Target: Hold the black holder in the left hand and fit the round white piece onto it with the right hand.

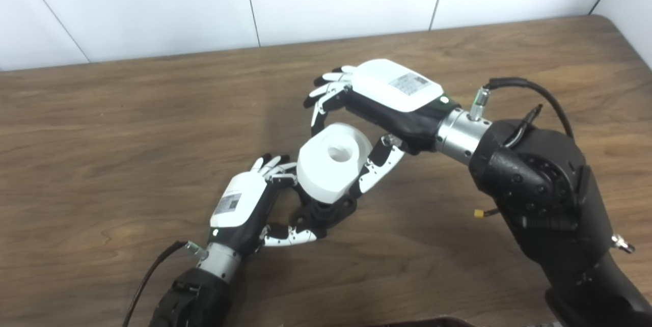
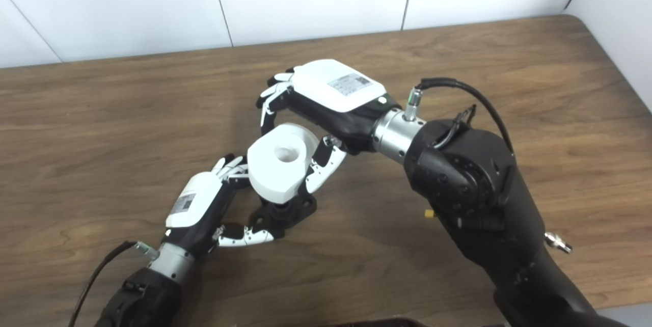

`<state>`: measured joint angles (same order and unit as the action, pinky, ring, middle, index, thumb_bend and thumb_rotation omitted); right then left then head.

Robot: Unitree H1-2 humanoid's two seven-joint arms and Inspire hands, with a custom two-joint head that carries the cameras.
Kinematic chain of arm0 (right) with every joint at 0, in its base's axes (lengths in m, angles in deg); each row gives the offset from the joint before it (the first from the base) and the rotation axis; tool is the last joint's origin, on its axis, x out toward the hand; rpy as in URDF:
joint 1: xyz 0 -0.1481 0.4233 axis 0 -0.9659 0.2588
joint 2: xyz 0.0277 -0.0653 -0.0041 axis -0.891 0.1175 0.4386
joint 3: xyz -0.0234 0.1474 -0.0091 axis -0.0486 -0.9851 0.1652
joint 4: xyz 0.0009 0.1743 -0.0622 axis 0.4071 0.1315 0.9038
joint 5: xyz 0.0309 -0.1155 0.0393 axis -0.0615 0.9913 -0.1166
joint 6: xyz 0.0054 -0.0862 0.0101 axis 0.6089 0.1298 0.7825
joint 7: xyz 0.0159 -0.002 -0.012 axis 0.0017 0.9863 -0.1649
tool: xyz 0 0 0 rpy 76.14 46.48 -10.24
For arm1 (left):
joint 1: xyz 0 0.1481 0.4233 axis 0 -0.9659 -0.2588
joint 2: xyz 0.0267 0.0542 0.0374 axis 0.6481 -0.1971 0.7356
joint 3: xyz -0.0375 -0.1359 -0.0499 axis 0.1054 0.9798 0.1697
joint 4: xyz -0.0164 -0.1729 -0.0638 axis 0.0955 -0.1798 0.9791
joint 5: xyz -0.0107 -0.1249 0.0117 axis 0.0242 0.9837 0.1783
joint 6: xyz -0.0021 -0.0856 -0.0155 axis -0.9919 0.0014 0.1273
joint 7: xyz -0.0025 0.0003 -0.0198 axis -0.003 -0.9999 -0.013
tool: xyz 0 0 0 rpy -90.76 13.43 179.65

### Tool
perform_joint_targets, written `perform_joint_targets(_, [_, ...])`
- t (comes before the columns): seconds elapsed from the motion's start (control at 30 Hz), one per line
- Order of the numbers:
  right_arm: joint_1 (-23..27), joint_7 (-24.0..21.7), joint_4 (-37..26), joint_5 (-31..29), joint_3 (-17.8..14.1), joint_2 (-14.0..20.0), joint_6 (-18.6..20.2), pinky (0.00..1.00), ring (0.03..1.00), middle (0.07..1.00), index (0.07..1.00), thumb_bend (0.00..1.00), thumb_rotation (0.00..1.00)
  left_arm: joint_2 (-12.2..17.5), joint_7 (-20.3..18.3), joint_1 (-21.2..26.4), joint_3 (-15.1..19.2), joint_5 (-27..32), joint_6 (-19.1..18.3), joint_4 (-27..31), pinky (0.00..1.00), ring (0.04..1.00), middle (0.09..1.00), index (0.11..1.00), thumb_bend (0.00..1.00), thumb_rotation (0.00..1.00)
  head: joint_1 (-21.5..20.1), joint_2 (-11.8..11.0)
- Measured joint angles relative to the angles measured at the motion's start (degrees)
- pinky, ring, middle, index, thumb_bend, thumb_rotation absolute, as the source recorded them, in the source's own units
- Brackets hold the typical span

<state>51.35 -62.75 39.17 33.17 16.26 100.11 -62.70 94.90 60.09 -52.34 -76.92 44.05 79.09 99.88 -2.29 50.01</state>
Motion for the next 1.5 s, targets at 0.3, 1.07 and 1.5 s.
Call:
perform_joint_targets(0.3, [-0.8,-0.6,0.3,0.9,1.3,-1.8,-0.9,0.93,0.92,0.809,0.484,0.52,0.15,-0.2,0.0,0.1,-0.2,-0.1,-0.4,0.0,1.0,0.932,0.83,0.485,0.52,0.06,-0.1,0.4])
perform_joint_targets(1.07, [-2.2,-0.6,1.6,0.3,1.2,-1.8,-3.7,0.79,0.922,0.801,0.484,0.52,0.14,-0.2,-0.3,0.2,-0.4,-0.6,-1.7,0.3,1.0,0.933,0.83,0.485,0.52,0.06,-1.1,1.4])
perform_joint_targets(1.5, [-2.2,-0.6,1.9,1.2,1.2,-1.8,-4.3,0.82,0.921,0.801,0.483,0.52,0.14,0.1,-0.8,0.2,-0.4,-0.1,-1.9,0.9,1.0,0.925,0.826,0.485,0.52,0.06,-2.5,1.8])
